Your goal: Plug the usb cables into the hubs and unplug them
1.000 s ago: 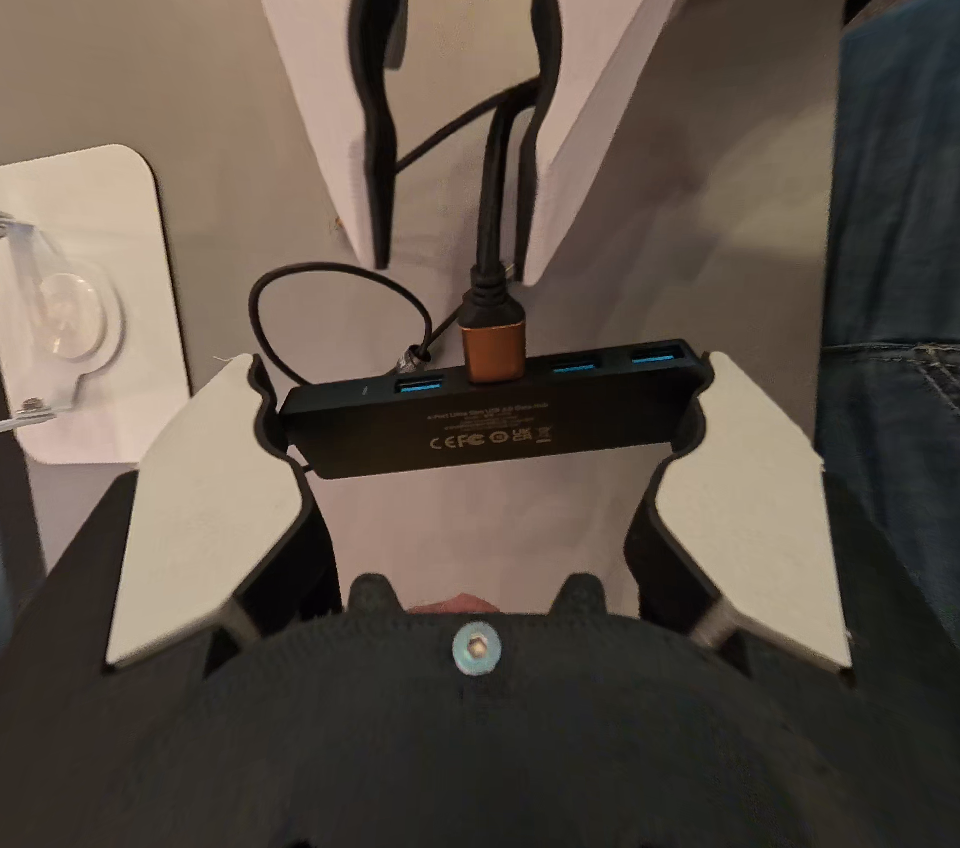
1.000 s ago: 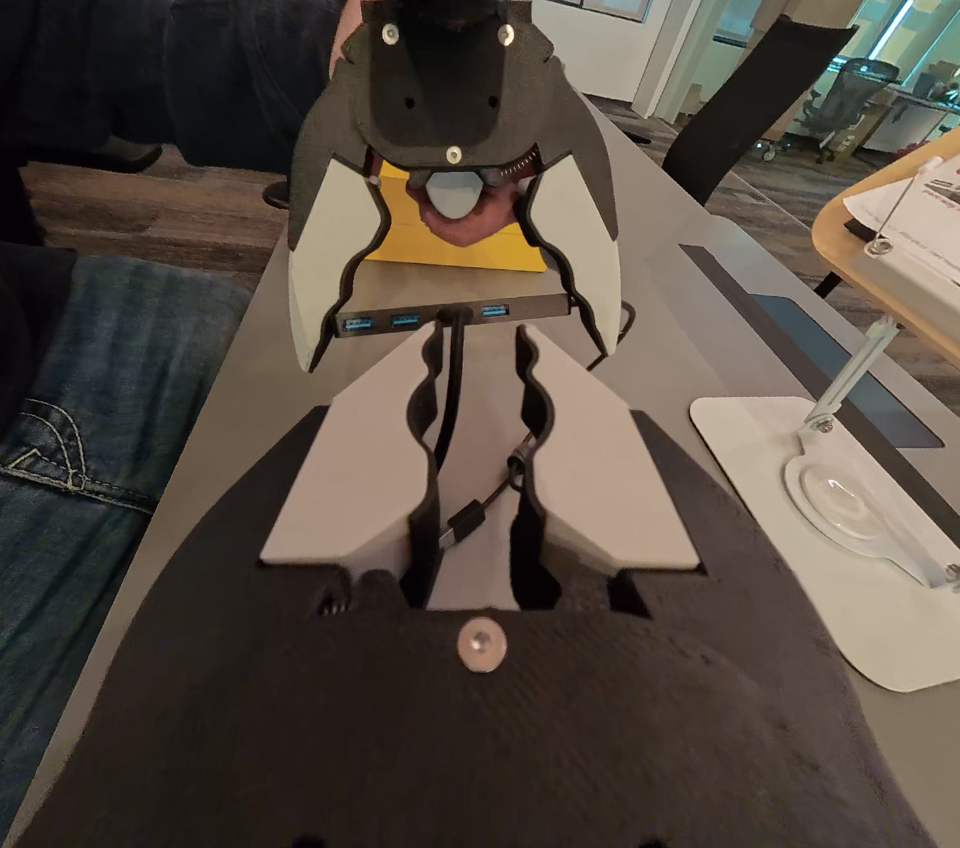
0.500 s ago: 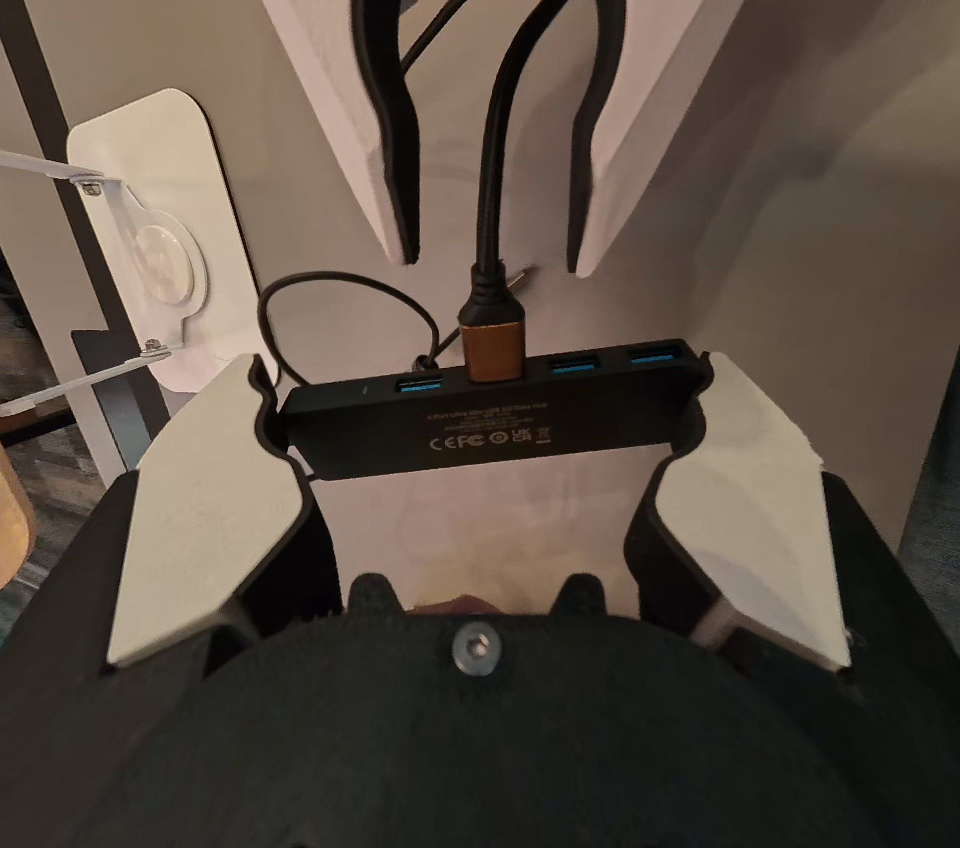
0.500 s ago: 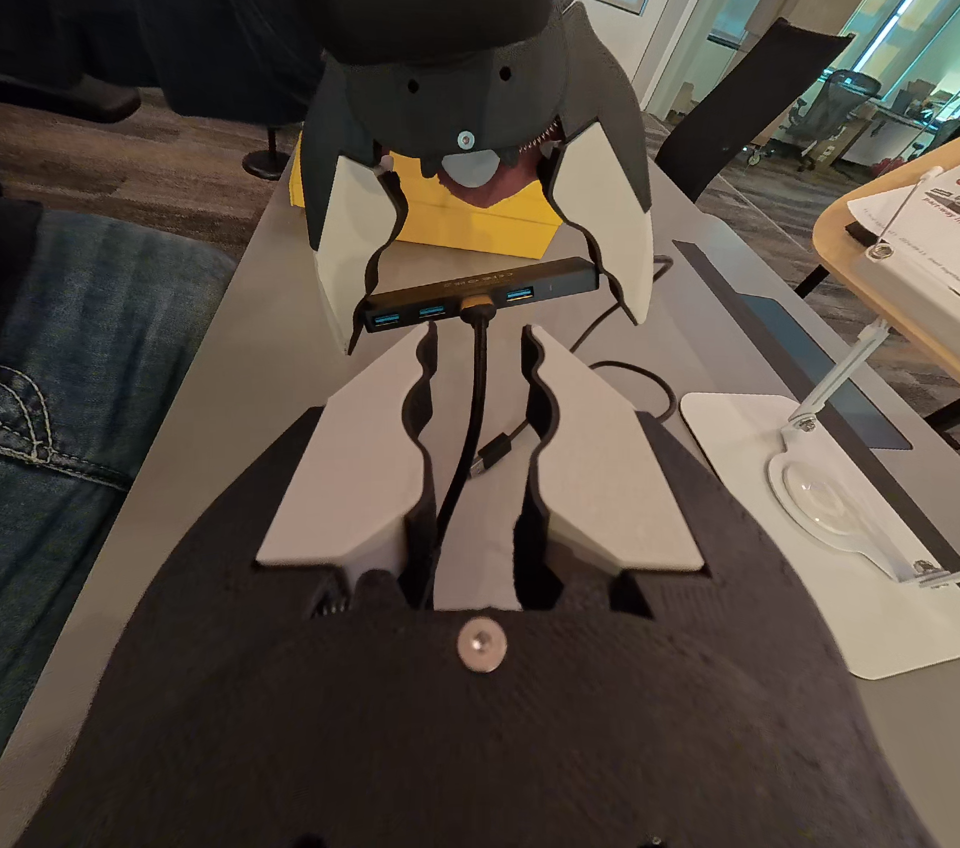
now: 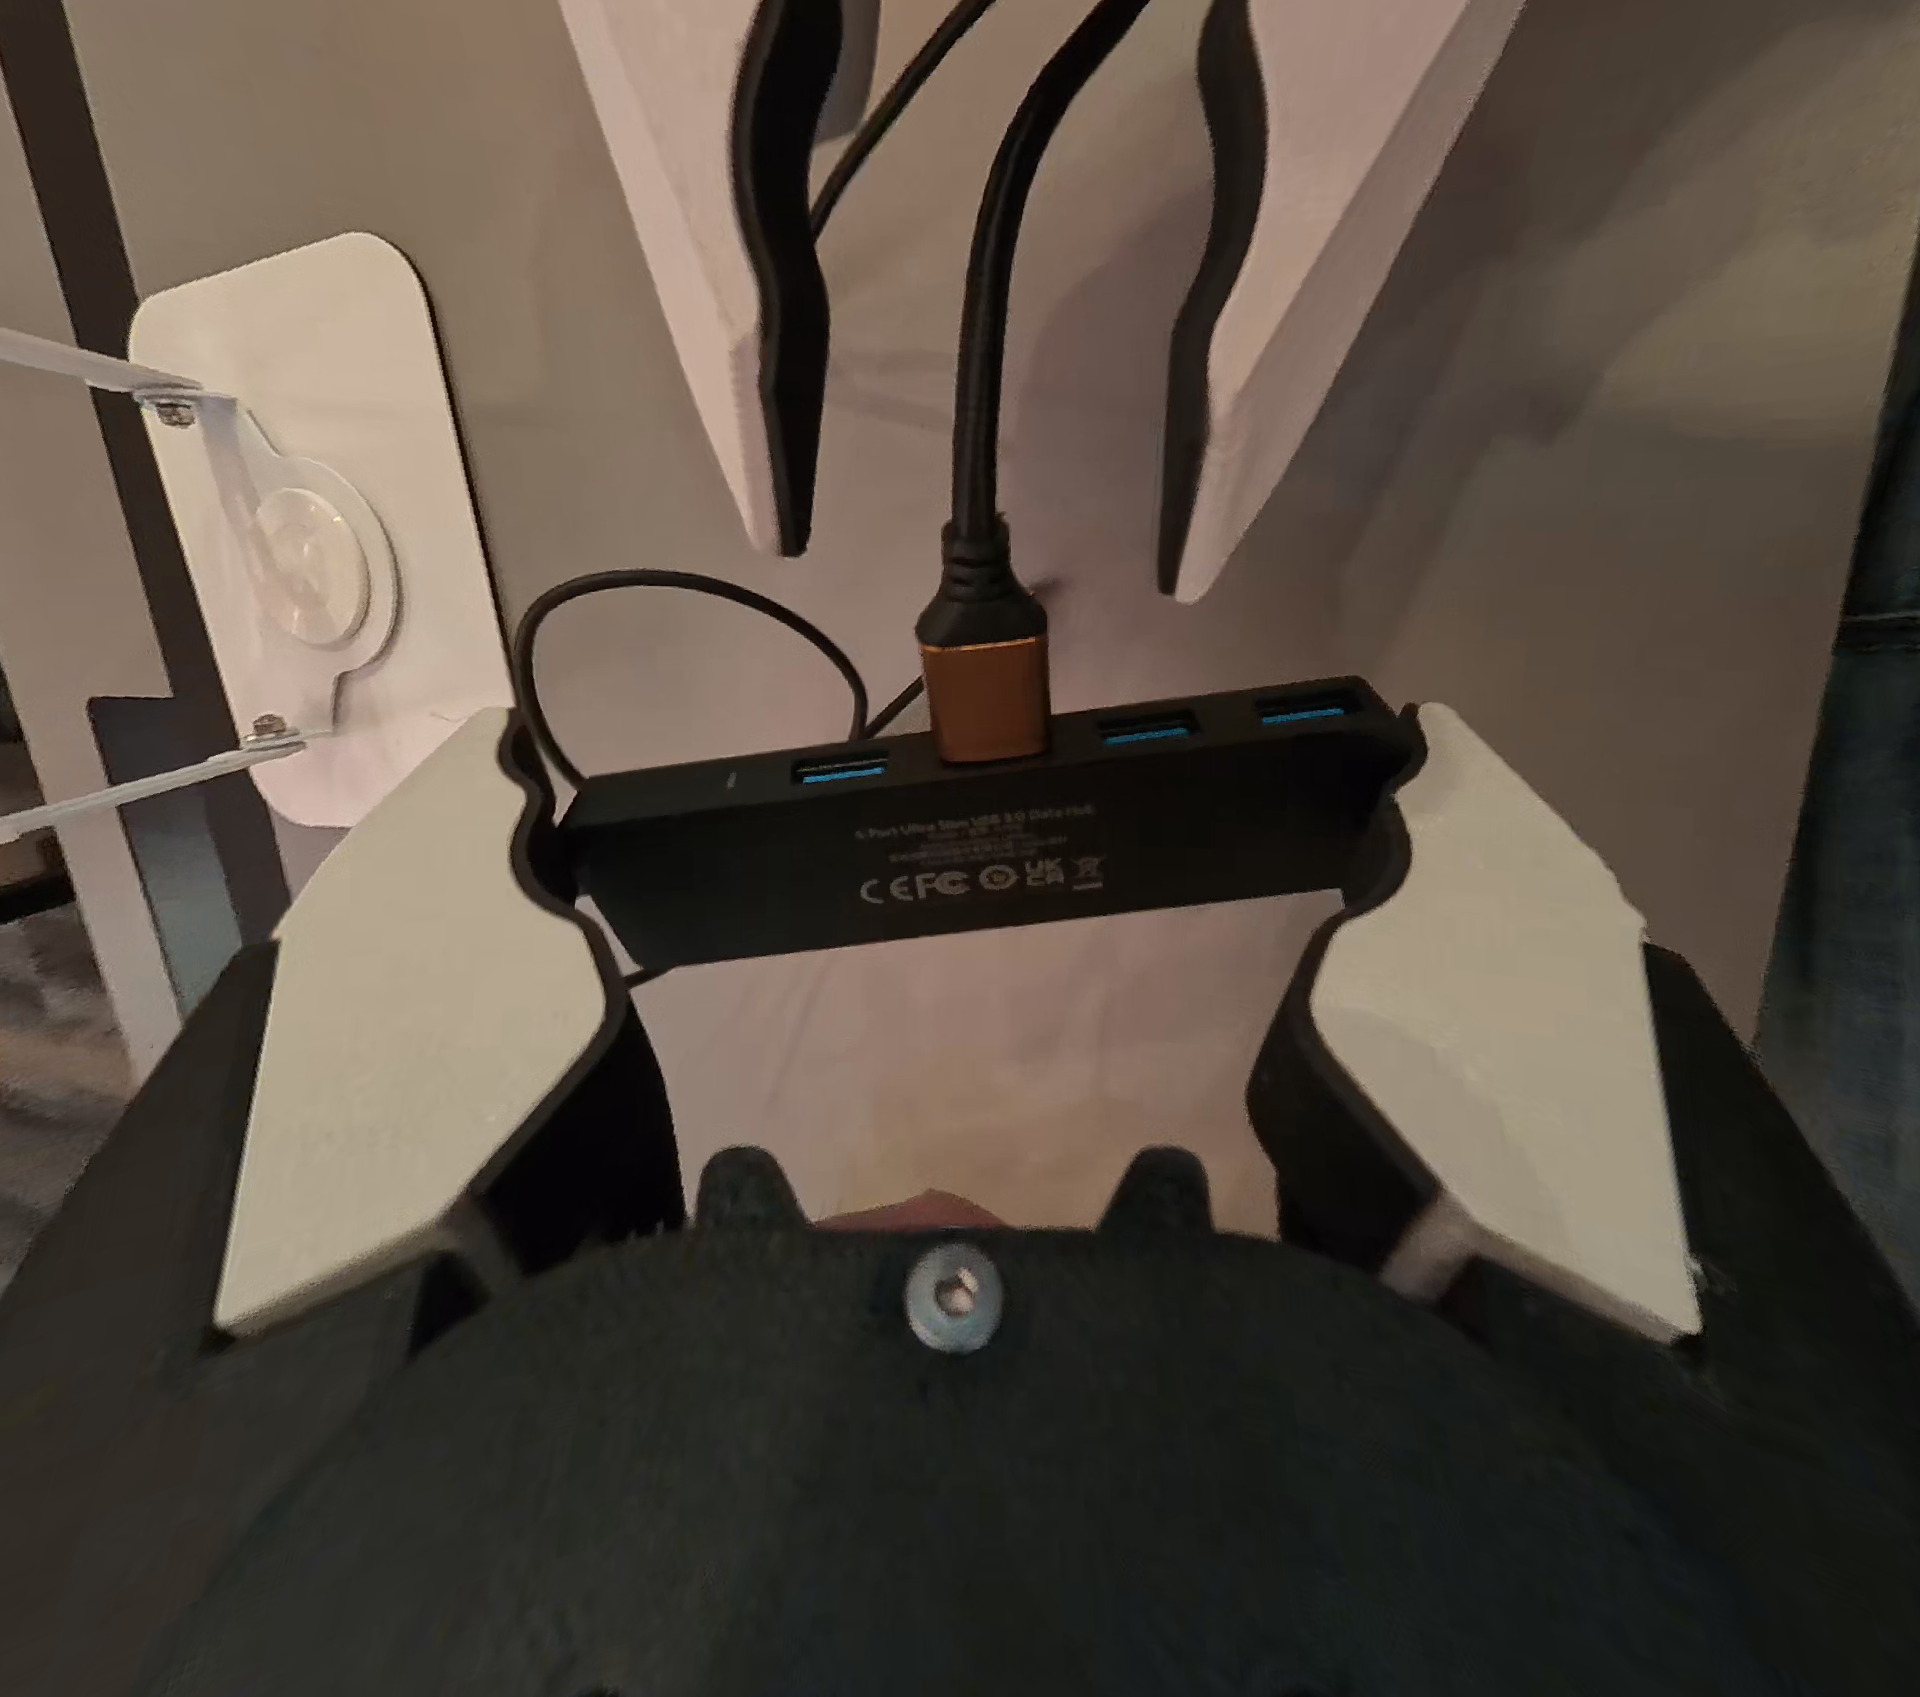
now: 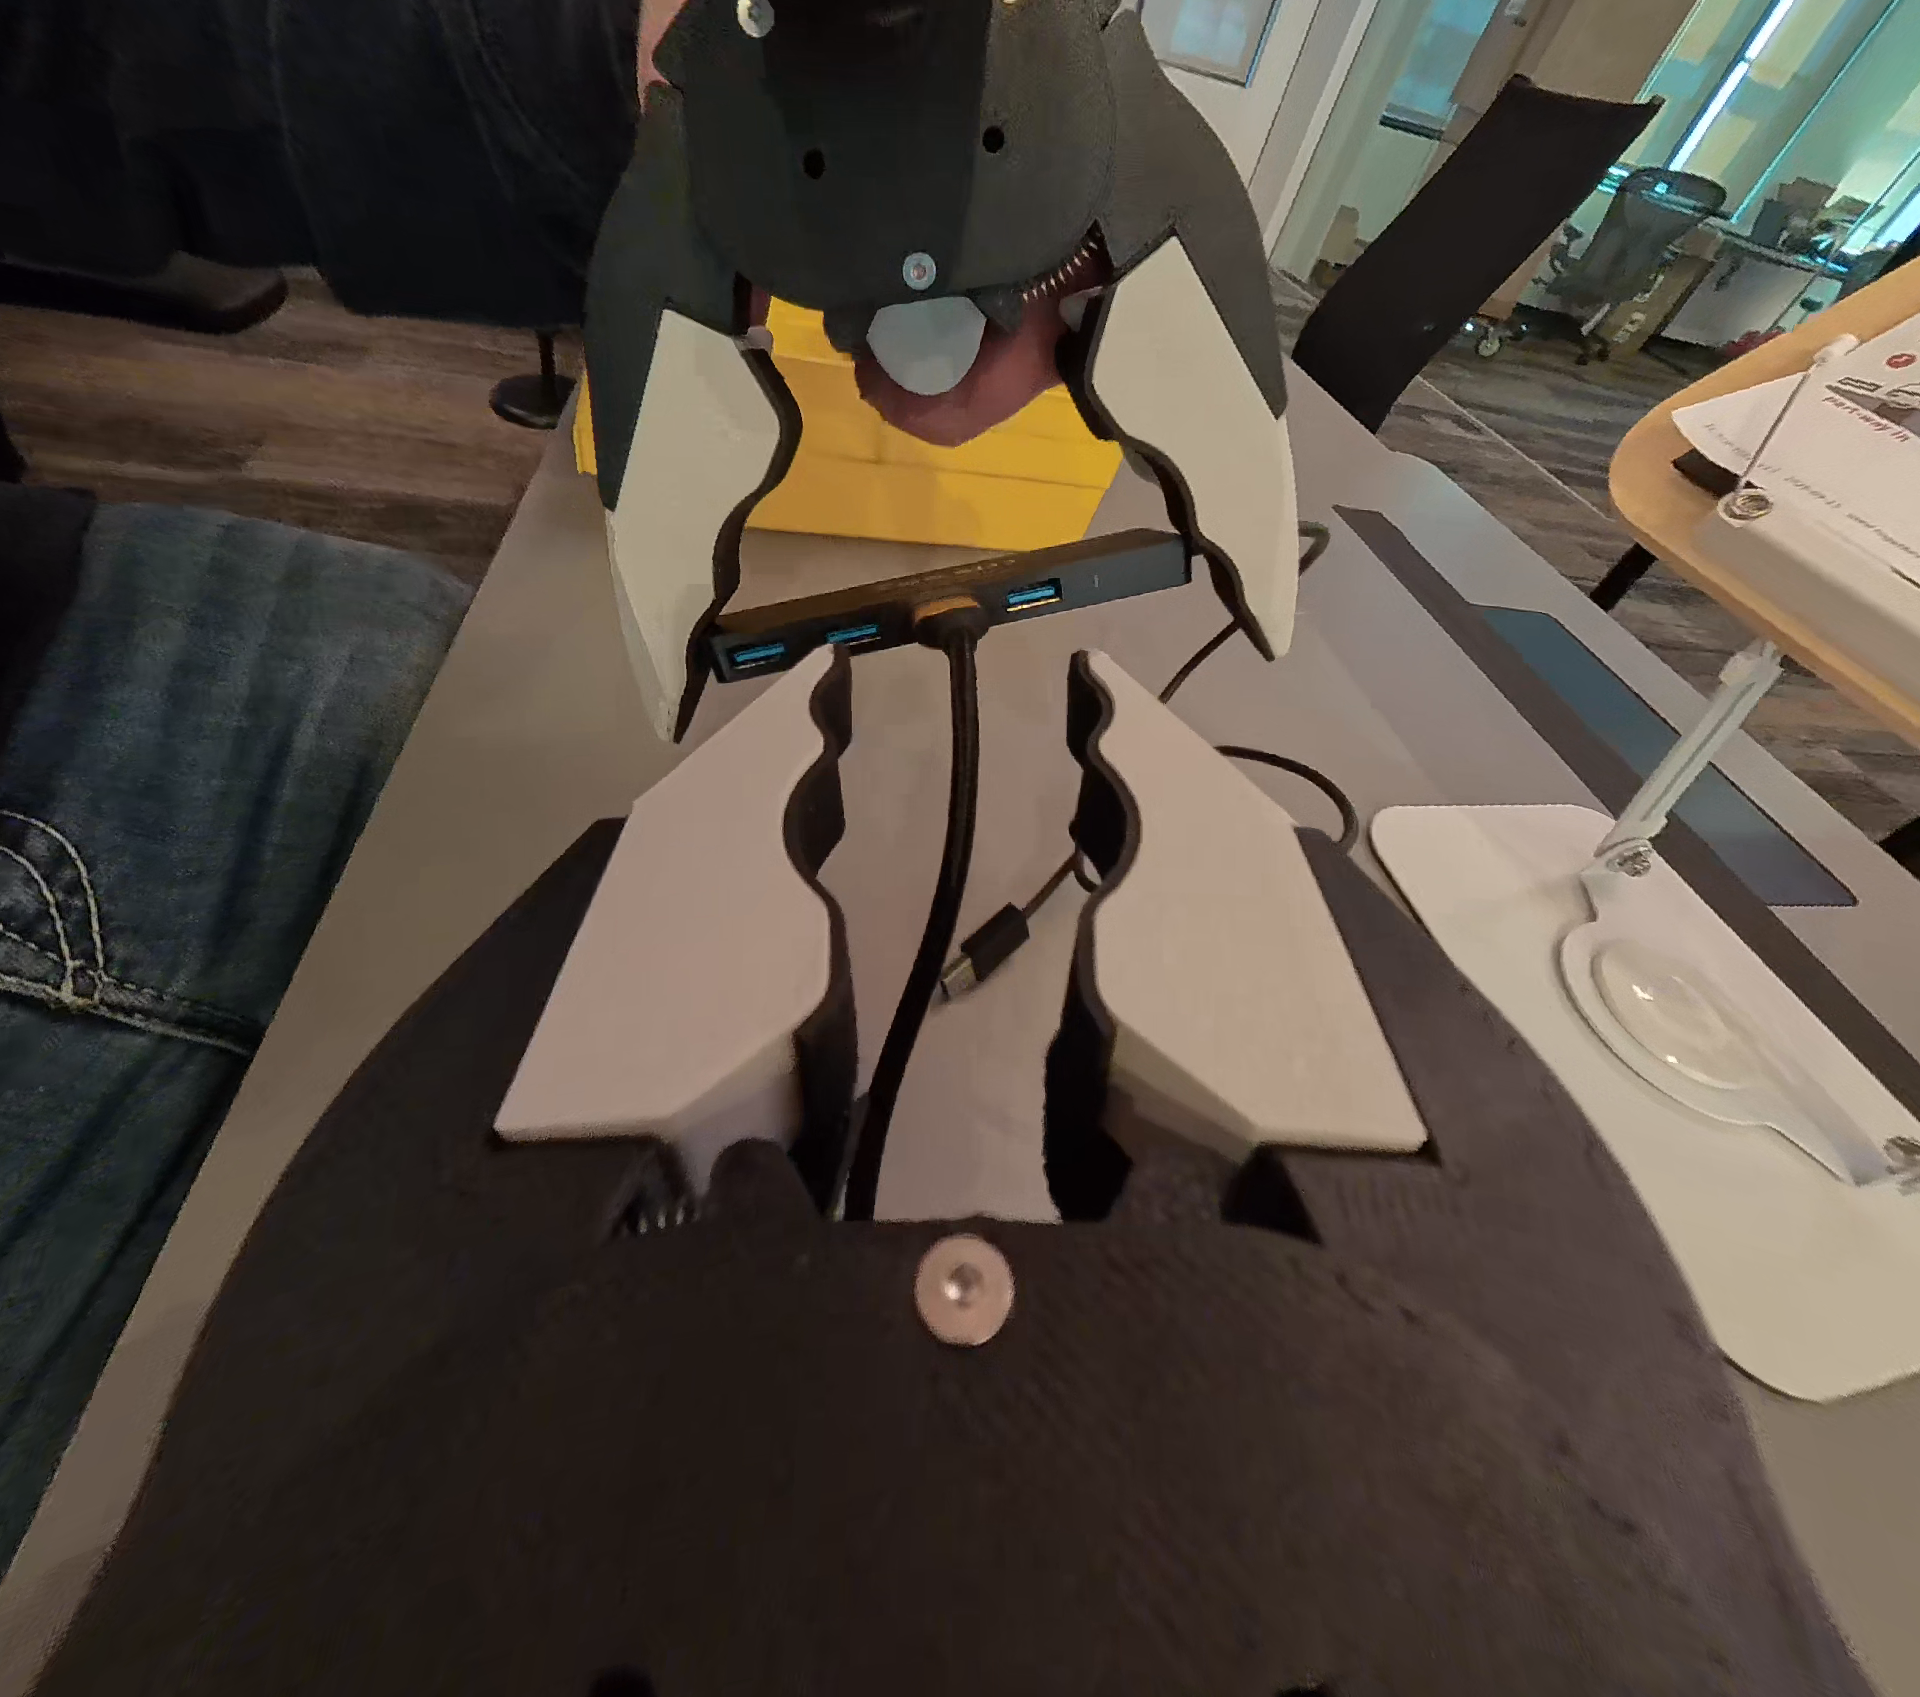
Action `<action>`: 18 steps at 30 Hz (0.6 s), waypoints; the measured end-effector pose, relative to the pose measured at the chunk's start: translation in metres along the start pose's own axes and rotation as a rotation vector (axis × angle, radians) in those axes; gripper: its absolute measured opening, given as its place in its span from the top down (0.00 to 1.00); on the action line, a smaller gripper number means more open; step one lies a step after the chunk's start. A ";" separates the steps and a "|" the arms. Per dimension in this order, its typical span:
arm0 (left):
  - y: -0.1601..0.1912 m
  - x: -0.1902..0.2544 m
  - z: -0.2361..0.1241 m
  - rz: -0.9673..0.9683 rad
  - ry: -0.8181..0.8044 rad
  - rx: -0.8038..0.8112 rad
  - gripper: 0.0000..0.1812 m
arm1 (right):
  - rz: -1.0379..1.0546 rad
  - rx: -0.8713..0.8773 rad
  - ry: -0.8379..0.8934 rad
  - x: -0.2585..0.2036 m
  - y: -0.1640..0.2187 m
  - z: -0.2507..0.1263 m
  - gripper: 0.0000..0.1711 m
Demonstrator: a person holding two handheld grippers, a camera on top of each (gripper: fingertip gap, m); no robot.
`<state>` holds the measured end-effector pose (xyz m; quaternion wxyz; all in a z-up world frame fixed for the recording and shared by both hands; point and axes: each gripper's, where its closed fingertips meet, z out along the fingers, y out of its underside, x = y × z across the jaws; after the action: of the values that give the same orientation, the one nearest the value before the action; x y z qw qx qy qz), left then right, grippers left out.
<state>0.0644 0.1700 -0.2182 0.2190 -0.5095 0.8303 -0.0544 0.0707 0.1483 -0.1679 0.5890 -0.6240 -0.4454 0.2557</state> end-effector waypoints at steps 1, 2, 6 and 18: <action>-0.002 0.001 -0.001 -0.008 0.010 0.021 0.21 | 0.014 0.022 -0.004 0.000 -0.002 0.001 0.78; -0.004 0.002 -0.002 -0.015 0.022 0.043 0.21 | 0.031 0.043 -0.013 -0.001 -0.003 0.002 0.79; -0.009 0.005 -0.008 -0.024 0.060 0.099 0.22 | 0.057 0.055 -0.036 -0.003 0.001 0.008 0.82; -0.028 0.015 -0.023 -0.065 0.194 0.303 0.22 | 0.086 0.231 -0.120 -0.011 -0.024 0.009 0.92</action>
<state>0.0717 0.1403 -0.1930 0.2105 -0.4897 0.8129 -0.2348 0.0513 0.1411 -0.1489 0.6178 -0.5542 -0.4201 0.3671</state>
